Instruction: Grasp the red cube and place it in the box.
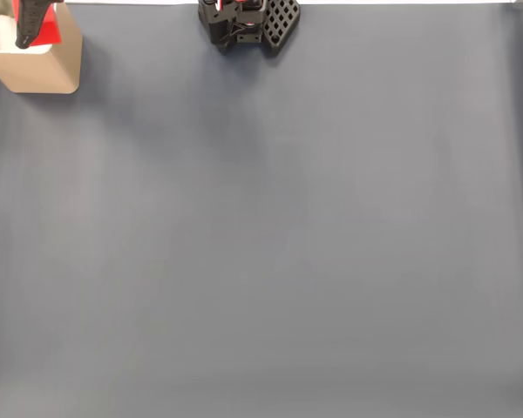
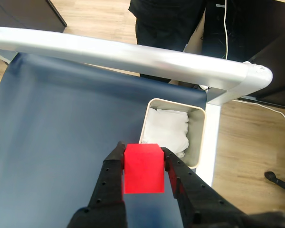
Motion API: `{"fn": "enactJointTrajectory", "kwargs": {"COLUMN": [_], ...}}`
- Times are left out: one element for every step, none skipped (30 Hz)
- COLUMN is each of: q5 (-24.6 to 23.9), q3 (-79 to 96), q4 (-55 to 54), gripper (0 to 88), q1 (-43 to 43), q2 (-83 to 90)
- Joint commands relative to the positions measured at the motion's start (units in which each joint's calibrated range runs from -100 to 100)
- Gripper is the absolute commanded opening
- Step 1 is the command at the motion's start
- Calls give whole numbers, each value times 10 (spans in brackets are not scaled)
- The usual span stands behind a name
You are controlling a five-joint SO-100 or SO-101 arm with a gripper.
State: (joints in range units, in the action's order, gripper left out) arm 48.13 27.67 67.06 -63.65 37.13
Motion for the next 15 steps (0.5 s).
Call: {"fn": "enactJointTrajectory", "kwargs": {"q5": [-6,-7,-9,-10,-11,-12,-13,-14,-14,-15,-15,-16,-16,-17,-18], "q3": [-33,-35,-38,-40,-44,-48,-50,-53,-56,-59,-61,-65,-68,-71,-77], "q4": [-8,-9,-10,-11,-12,-14,-16,-17,-20,-22,-25,-28,-31,-35,-38], "gripper": [10,10,10,11,11,11,11,12,12,12,12,12,12,12,13], "q1": [-8,-8,-9,-9,-9,-10,-10,-10,-10,-10,-10,-10,-10,-10,-9], "q2": [-4,-6,-9,-13,-17,-20,-25,-29,-33,-38,-43,-47,-52,-58,-63]}}
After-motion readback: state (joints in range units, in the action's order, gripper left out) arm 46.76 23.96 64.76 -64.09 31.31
